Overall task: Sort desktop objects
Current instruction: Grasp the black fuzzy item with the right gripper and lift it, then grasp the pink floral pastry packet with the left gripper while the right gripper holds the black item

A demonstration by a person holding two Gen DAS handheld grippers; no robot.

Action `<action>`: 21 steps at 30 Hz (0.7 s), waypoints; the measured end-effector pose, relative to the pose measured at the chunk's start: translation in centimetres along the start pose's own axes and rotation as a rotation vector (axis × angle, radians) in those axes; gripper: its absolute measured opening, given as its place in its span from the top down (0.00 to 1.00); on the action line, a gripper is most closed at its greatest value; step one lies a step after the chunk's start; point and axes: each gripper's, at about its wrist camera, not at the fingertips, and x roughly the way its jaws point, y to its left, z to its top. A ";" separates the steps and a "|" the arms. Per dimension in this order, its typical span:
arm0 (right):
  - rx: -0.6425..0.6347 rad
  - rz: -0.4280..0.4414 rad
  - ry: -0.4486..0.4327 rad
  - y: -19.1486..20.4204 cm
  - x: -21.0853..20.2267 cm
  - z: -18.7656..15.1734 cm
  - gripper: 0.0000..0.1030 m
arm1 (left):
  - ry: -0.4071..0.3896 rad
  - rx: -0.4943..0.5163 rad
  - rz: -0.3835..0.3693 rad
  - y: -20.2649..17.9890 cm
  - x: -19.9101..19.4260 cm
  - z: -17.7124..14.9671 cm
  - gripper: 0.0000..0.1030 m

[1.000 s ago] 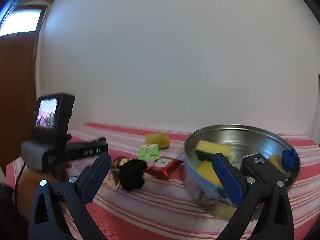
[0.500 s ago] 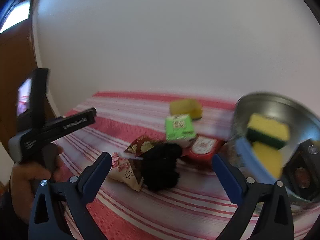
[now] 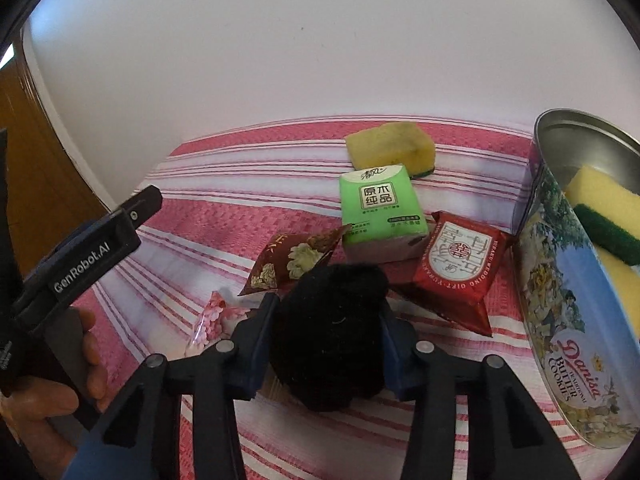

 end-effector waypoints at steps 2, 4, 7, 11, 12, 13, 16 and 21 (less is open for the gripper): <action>0.009 0.054 -0.024 -0.5 -0.8 -0.4 0.53 | -0.004 0.009 -0.022 0.1 -0.1 0.0 0.01; -0.002 0.074 -0.062 -0.5 -2.0 -0.7 0.53 | -0.007 0.015 -0.042 0.1 -0.1 0.0 0.01; -0.040 0.094 -0.139 -0.9 -4.5 -1.8 0.53 | -0.008 0.033 -0.088 -0.1 -0.3 0.0 0.01; -0.091 0.076 -0.253 -1.8 -7.9 -3.1 0.53 | -0.004 0.069 -0.161 -0.8 -0.5 -0.1 0.01; -0.103 0.062 -0.283 -2.0 -8.8 -3.4 0.53 | 0.013 0.077 -0.197 -1.0 -0.7 -0.3 0.01; -0.113 0.052 -0.306 -2.2 -9.5 -3.7 0.53 | 0.036 0.081 -0.232 -1.4 -1.0 -0.5 0.01; -0.139 0.021 -0.354 -3.0 -11.4 -4.5 0.53 | 0.089 0.091 -0.314 -2.2 -2.0 -1.2 0.01; -0.143 -0.033 -0.405 -3.9 -12.6 -4.6 0.53 | 0.176 0.167 -0.357 -5.1 -2.9 -2.6 0.01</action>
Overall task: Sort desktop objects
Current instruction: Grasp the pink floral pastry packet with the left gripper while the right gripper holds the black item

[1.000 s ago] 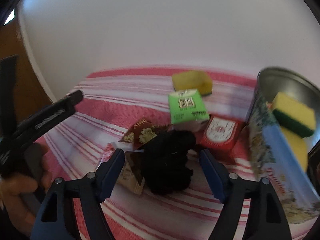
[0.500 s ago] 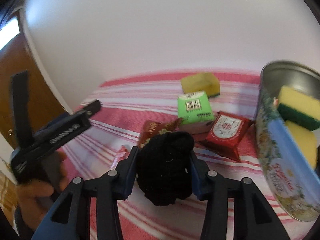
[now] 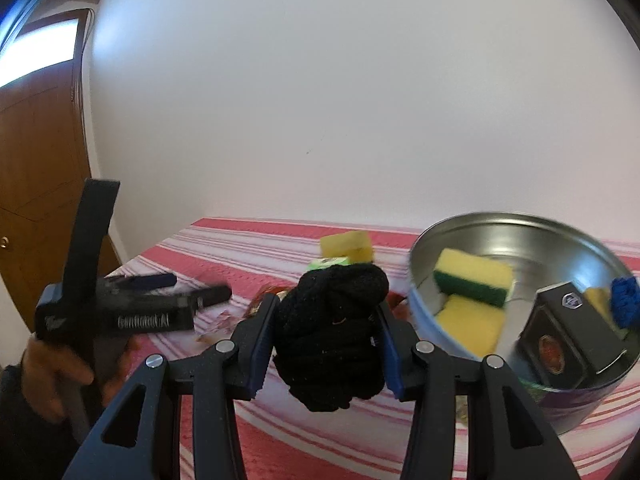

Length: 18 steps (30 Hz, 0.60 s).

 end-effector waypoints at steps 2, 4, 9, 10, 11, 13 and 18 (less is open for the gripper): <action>0.001 0.002 -0.004 -0.4 -0.4 0.2 0.53 | 0.041 0.042 0.018 -1.2 0.9 -0.1 0.05; -0.009 -0.005 -0.014 -0.4 -0.7 0.3 0.53 | 0.069 0.058 0.024 -2.2 1.4 -0.2 0.08; -0.004 -0.002 -0.027 -0.6 -0.4 0.4 0.53 | 0.144 0.065 0.055 -2.9 3.2 -0.1 0.16; -0.001 -0.003 -0.025 -0.7 -0.4 0.4 0.53 | 0.175 0.064 0.060 -2.9 3.7 -0.1 0.18; 0.003 -0.003 -0.023 -0.8 -0.4 0.4 0.53 | 0.196 0.061 0.059 -2.8 4.1 -0.1 0.20; 0.013 -0.004 -0.019 -1.0 -0.2 0.5 0.53 | 0.187 0.060 0.060 -2.8 4.1 0.1 0.24; 0.019 -0.007 -0.012 -0.8 0.1 0.4 0.53 | 0.172 0.060 0.056 -2.8 3.6 0.2 0.44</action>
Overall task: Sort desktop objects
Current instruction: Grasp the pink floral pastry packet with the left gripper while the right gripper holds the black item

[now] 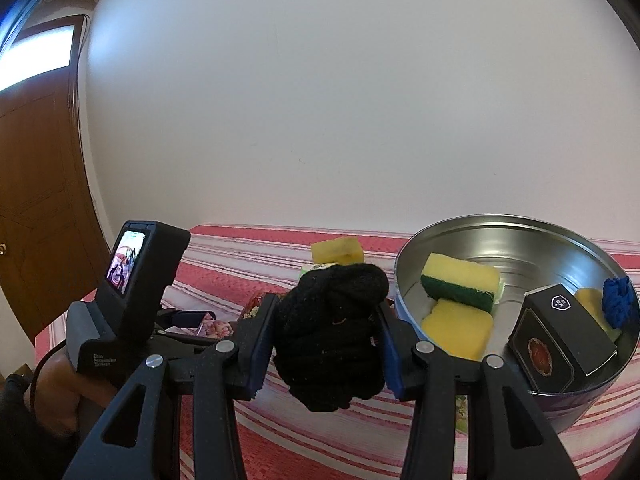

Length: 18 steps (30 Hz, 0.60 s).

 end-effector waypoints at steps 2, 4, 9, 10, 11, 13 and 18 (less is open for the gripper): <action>0.001 -0.002 0.002 0.1 0.1 0.0 0.53 | -0.003 -0.005 0.002 0.1 -0.2 0.0 0.49; 0.004 -0.006 0.003 0.0 0.1 -0.1 0.53 | -0.005 -0.008 0.001 0.2 -0.6 -0.1 0.53; 0.022 -0.017 0.004 -0.3 -0.7 -0.1 0.53 | -0.022 -0.033 -0.027 0.7 -1.8 -0.9 0.56; 0.025 -0.017 0.006 -0.4 -0.7 -0.2 0.53 | -0.028 -0.042 -0.026 0.8 -2.1 -1.1 0.56; 0.029 -0.013 0.009 -0.5 -0.8 -0.2 0.53 | -0.037 -0.050 -0.026 0.9 -2.6 -1.3 0.56; 0.033 -0.008 0.014 -0.7 -0.8 -0.4 0.53 | -0.050 -0.062 -0.029 0.8 -3.1 -1.6 0.56; 0.030 0.001 0.013 -1.2 -2.0 -1.0 0.53 | -0.073 -0.067 -0.062 -0.2 -4.8 -2.7 0.56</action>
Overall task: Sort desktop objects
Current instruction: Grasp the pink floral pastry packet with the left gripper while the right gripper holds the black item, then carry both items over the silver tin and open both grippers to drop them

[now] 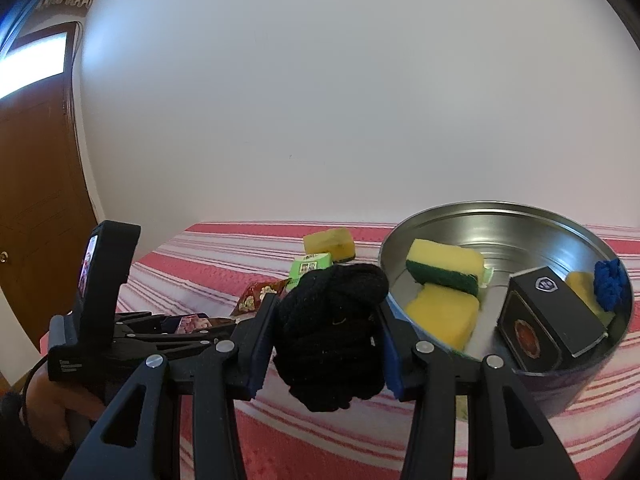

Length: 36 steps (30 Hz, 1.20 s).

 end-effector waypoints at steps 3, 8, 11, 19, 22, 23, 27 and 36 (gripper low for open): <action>-0.011 -0.008 -0.008 -0.6 -0.9 -0.3 0.53 | -0.013 0.015 -0.026 -1.3 -1.1 -0.2 0.56; -0.009 -0.034 -0.034 -2.0 -2.6 -0.5 0.53 | -0.049 0.062 -0.069 -4.6 -2.1 0.4 0.56; 0.002 -0.060 -0.052 -3.2 -3.9 -0.7 0.53 | -0.076 0.083 -0.095 -6.4 -3.0 1.0 0.56; 0.002 -0.194 -0.117 -7.9 -7.1 0.0 0.53 | -0.151 0.131 -0.173 -11.6 -4.6 3.6 0.55; 0.029 -0.238 -0.129 -10.3 -7.1 0.9 0.53 | -0.168 0.150 -0.182 -14.0 -4.2 5.0 0.55; 0.031 -0.255 -0.134 -11.0 -7.1 1.2 0.53 | -0.175 0.154 -0.191 -14.6 -4.1 5.6 0.55; 0.022 -0.319 -0.149 -13.9 -6.5 3.0 0.53 | -0.175 0.160 -0.219 -17.3 -2.7 8.0 0.55; 0.089 -0.440 -0.097 -19.5 -2.1 5.6 0.53 | -0.140 0.179 -0.179 -23.1 2.0 13.9 0.55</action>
